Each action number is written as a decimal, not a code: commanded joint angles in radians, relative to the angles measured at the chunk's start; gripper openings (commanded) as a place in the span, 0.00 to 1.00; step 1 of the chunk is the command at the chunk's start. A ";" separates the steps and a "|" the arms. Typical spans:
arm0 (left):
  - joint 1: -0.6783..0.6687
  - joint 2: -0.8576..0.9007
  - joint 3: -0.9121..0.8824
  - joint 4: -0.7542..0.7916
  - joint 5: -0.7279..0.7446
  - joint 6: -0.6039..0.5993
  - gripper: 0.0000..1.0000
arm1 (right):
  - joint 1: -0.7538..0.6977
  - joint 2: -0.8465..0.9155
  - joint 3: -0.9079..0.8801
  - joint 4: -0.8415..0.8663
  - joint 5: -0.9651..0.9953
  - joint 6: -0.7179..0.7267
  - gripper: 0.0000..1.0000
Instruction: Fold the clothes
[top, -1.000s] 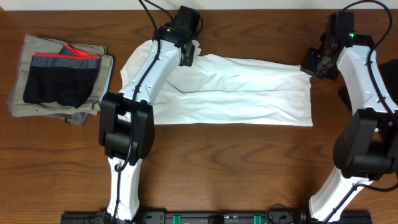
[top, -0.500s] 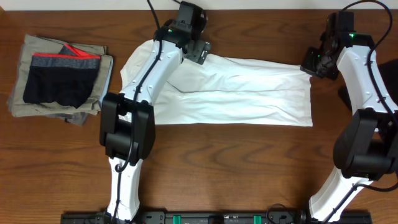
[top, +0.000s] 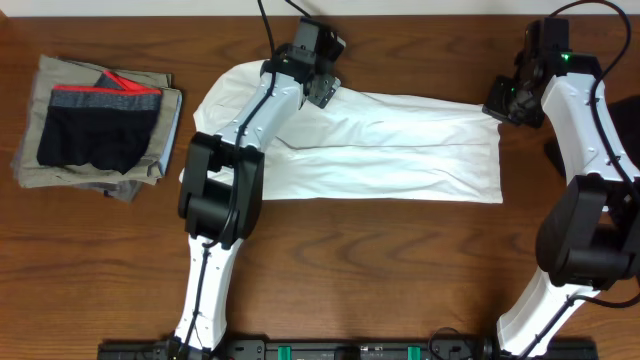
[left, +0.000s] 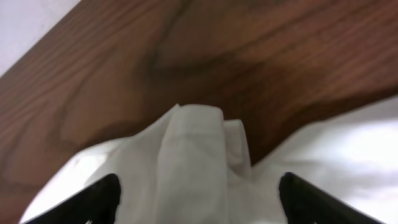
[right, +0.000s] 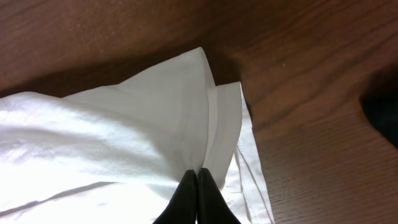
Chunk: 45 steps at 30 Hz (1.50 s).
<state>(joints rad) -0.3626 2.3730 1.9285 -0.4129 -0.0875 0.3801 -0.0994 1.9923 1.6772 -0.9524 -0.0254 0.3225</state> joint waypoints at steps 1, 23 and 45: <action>0.006 0.020 0.006 0.039 -0.033 0.027 0.71 | 0.011 -0.011 0.001 0.001 0.010 0.013 0.01; 0.026 0.079 0.006 0.056 -0.041 0.026 0.36 | 0.011 -0.011 0.001 0.000 0.011 -0.005 0.01; 0.020 -0.121 0.006 -0.226 -0.090 -0.274 0.21 | 0.007 -0.011 -0.002 -0.050 0.030 0.018 0.01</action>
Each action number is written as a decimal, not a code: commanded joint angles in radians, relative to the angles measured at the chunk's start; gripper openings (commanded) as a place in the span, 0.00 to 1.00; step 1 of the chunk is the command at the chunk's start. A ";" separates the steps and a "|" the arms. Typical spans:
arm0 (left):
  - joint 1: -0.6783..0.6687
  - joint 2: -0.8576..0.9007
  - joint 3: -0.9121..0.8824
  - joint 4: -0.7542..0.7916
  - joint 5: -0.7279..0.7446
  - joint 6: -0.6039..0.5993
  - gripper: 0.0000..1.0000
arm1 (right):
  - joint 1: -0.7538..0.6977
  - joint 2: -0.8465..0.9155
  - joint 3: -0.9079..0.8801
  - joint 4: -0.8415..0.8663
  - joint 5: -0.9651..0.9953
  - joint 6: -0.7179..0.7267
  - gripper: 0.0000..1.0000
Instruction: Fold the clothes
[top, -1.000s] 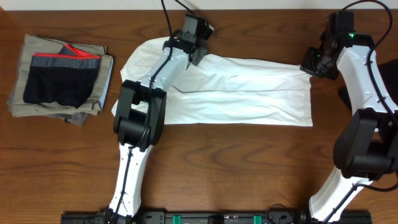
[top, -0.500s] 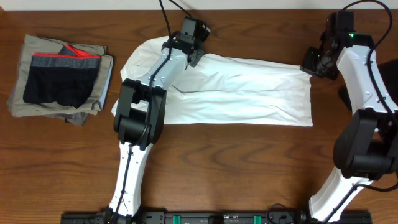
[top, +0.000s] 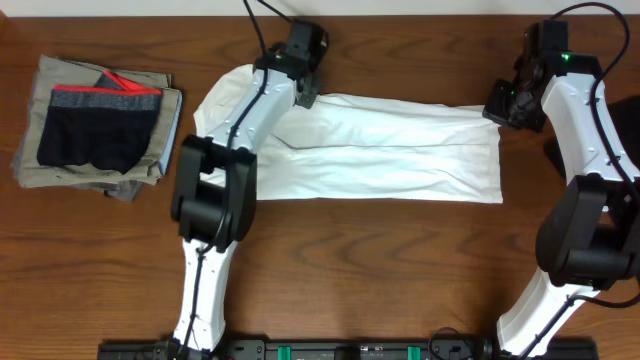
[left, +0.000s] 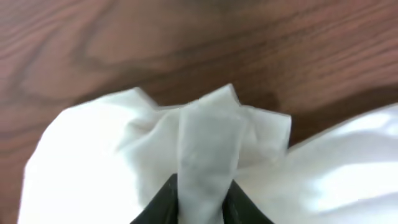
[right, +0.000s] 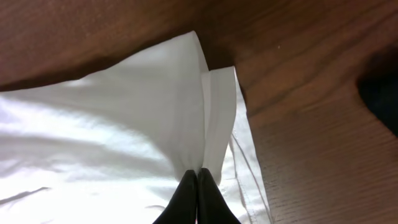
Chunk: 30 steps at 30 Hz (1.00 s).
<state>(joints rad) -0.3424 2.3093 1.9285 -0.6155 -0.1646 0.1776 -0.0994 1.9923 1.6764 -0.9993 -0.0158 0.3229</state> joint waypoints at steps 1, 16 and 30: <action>0.000 -0.072 0.006 -0.036 -0.013 -0.083 0.22 | 0.007 -0.011 -0.001 -0.006 0.020 0.022 0.01; -0.001 -0.119 0.006 -0.147 0.105 -0.022 0.61 | 0.007 -0.011 -0.002 -0.027 0.019 0.025 0.01; -0.009 -0.012 0.006 -0.012 0.203 0.237 0.70 | 0.009 -0.011 -0.002 -0.016 0.012 0.024 0.01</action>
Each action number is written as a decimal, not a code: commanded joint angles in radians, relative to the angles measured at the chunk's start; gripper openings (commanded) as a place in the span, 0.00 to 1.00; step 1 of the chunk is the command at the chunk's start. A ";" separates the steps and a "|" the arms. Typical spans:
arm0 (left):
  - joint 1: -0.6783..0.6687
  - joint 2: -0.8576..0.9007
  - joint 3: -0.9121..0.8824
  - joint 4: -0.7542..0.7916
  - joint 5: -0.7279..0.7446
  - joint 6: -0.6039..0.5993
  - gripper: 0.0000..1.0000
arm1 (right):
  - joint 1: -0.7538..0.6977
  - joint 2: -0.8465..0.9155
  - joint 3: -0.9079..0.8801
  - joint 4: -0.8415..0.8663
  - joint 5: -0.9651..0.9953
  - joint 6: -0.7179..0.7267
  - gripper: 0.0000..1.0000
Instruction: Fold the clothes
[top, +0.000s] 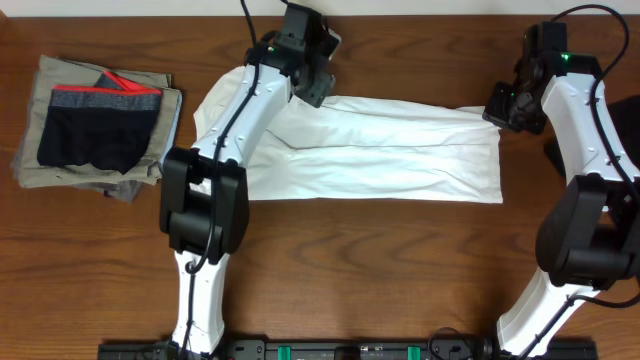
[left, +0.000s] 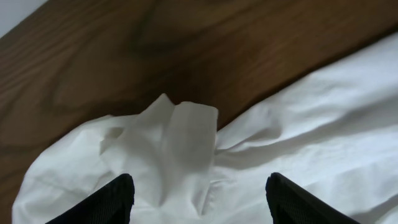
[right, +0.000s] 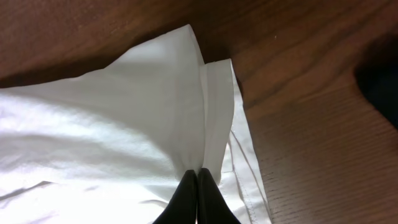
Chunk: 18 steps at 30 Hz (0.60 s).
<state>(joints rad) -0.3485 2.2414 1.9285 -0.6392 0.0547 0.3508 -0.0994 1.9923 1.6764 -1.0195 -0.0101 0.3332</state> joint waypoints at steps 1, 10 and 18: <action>-0.003 0.064 0.006 0.021 -0.033 0.064 0.70 | 0.009 -0.011 -0.002 0.005 0.006 0.014 0.01; 0.000 0.117 0.006 0.098 -0.067 0.090 0.67 | 0.009 -0.011 -0.002 0.006 0.006 0.014 0.01; 0.003 0.138 0.006 0.114 -0.102 0.085 0.36 | 0.009 -0.011 -0.002 0.002 0.006 0.014 0.01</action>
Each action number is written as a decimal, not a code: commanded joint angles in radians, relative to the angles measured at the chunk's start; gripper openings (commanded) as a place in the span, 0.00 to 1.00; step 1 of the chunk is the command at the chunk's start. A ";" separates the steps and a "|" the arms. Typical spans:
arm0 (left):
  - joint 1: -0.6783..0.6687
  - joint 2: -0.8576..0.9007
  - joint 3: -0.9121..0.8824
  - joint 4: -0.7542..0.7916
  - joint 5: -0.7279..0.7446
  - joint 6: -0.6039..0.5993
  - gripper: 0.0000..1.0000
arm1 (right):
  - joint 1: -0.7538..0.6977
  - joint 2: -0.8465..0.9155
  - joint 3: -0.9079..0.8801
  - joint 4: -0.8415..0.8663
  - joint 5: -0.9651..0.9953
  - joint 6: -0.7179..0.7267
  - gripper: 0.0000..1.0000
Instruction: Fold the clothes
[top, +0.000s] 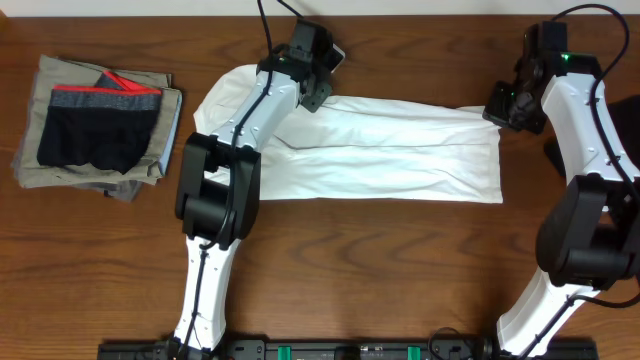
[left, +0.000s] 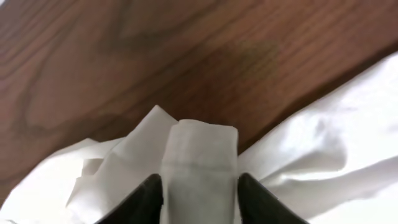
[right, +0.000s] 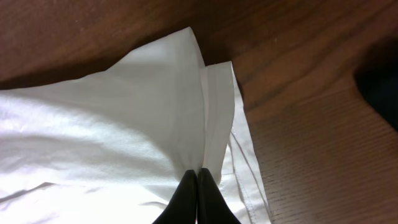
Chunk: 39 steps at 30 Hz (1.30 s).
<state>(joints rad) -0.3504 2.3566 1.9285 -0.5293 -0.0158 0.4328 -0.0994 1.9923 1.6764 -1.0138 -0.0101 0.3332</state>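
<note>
A white garment lies spread flat across the middle of the wooden table. My left gripper is at its far left top edge. In the left wrist view, a raised fold of the white cloth stands between the fingers of the left gripper, whose jaws are partly apart on either side of it. My right gripper is at the garment's far right top corner. In the right wrist view, the right gripper is shut on the layered corner.
A stack of folded clothes, dark shorts with a red band on top, sits at the table's left end. A dark item lies on the wood just right of the garment's corner. The table's far edge runs close behind both grippers.
The left gripper's jaws have narrowed from wide open to close around the raised fold, and it sits slightly lower and to the right. The right gripper still holds the corner.
The left gripper was open over a bunched fold at the garment's top left, then shut on it, then wide open again with the fold lying loose. Now its jaws flank the fold. The right gripper stayed shut on the top right corner throughout.
</note>
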 joint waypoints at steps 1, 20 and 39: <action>0.007 0.023 0.006 0.005 -0.031 0.003 0.34 | 0.009 -0.011 -0.002 -0.007 0.006 0.014 0.01; 0.013 0.027 0.006 -0.004 -0.099 -0.114 0.06 | 0.009 -0.011 -0.002 -0.012 0.006 0.014 0.01; 0.013 -0.209 0.006 -0.401 -0.162 -0.679 0.06 | 0.009 -0.011 -0.002 -0.042 0.006 0.056 0.01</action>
<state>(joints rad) -0.3420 2.1509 1.9289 -0.8951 -0.1631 -0.1062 -0.0994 1.9923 1.6760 -1.0504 -0.0097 0.3607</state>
